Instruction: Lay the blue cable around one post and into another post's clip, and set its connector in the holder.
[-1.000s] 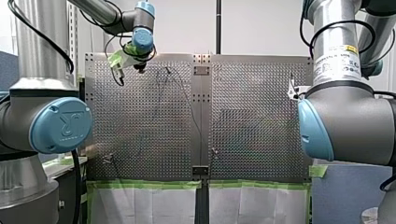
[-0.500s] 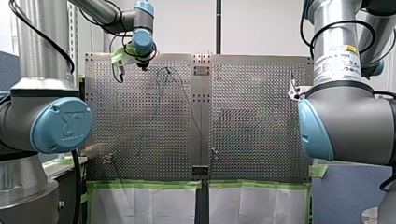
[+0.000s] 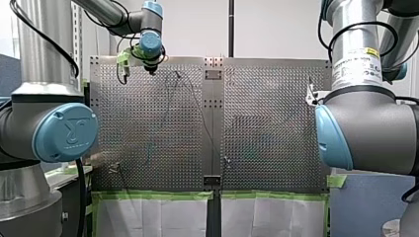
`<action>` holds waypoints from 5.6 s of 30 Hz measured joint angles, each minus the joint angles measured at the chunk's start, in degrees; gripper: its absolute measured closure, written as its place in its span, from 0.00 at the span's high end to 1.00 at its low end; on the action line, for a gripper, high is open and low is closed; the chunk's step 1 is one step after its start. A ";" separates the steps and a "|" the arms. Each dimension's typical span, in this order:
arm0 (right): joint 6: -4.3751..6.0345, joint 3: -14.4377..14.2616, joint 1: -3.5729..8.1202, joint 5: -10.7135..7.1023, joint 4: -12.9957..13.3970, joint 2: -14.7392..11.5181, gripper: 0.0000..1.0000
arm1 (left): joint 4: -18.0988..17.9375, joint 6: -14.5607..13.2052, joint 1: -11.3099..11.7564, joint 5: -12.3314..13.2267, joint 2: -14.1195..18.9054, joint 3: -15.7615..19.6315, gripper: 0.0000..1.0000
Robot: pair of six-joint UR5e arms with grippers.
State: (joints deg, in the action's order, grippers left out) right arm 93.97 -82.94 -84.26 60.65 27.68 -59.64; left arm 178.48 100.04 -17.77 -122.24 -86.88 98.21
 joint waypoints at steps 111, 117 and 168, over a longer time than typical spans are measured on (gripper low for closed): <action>-0.21 0.02 0.36 -0.20 -0.28 -0.01 1.00 | -13.31 -16.65 -0.76 14.36 0.50 9.18 1.00; -0.18 0.01 0.37 -0.25 -0.19 0.00 1.00 | -16.46 -13.48 -1.41 17.51 -2.53 12.36 1.00; -0.28 0.00 0.45 -0.26 -0.25 -0.01 1.00 | -44.38 -5.87 -1.06 34.65 -10.44 39.96 1.00</action>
State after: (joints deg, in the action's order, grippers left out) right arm 93.70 -82.93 -83.82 60.39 27.43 -59.65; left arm 134.10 94.17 -18.83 -87.58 -97.32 138.17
